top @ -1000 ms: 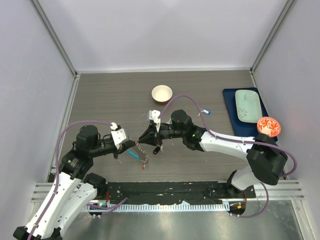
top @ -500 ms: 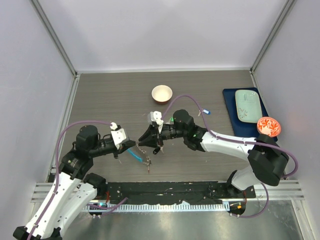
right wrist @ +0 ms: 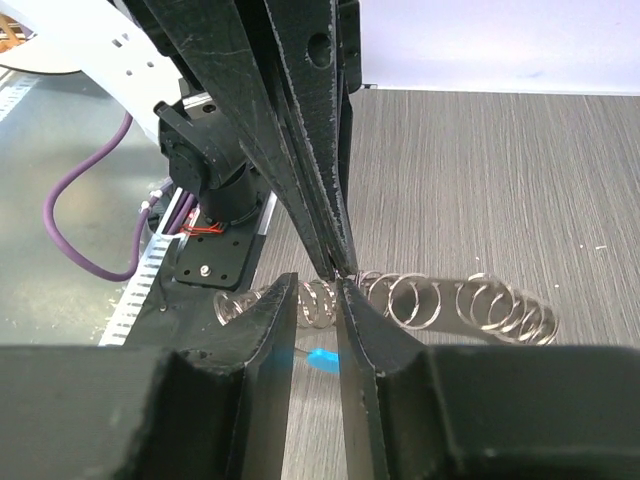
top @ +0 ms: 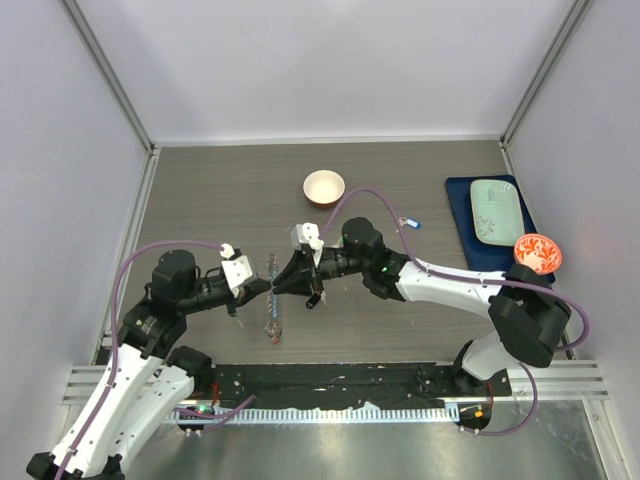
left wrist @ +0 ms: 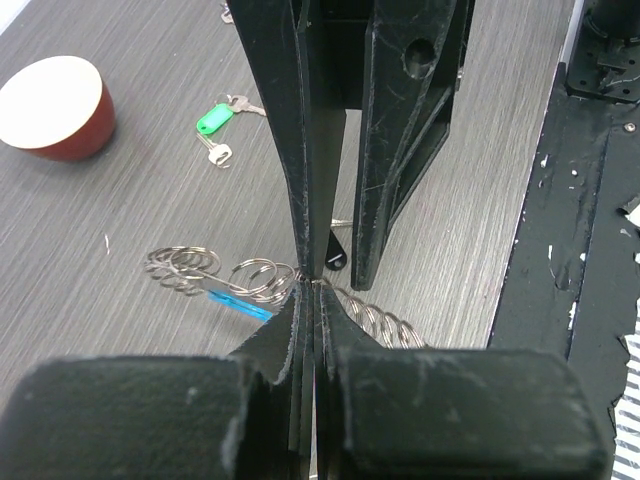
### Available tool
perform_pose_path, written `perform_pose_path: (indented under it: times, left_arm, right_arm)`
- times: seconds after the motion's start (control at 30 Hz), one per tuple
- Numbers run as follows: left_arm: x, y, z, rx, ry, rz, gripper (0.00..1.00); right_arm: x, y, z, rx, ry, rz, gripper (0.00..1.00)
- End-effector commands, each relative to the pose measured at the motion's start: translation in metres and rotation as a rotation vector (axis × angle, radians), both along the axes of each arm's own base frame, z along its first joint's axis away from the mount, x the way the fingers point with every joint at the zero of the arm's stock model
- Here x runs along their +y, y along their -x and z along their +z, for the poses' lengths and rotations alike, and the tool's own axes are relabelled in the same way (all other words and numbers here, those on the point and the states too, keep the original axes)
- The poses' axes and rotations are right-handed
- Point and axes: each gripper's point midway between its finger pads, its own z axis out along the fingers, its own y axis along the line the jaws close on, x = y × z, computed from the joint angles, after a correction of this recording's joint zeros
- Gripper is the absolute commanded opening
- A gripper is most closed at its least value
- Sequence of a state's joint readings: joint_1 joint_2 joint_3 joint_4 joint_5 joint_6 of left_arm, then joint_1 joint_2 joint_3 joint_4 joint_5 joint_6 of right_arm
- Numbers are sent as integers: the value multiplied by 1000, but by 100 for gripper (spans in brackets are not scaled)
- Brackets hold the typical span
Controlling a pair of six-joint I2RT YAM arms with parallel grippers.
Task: Put the keys on the keyring
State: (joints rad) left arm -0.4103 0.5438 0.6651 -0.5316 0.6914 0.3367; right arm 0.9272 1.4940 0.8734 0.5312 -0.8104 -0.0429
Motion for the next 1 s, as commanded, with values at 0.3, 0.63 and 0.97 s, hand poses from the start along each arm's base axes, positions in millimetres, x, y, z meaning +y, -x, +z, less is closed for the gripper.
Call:
perform_pose_path:
  times: [0.3, 0.63, 0.97]
  left_arm:
    - [-4, -3, 20, -66, 53, -9, 0]
    - [-4, -4, 18, -51, 52, 1, 0]
    - [-2, -7, 18, -47, 52, 26, 0]
  right_arm:
    - [16, -6, 12, -31, -51, 20, 25]
    - [22, -11, 6, -15, -66, 5, 16]
    - [19, -3, 20, -19, -115, 38, 1]
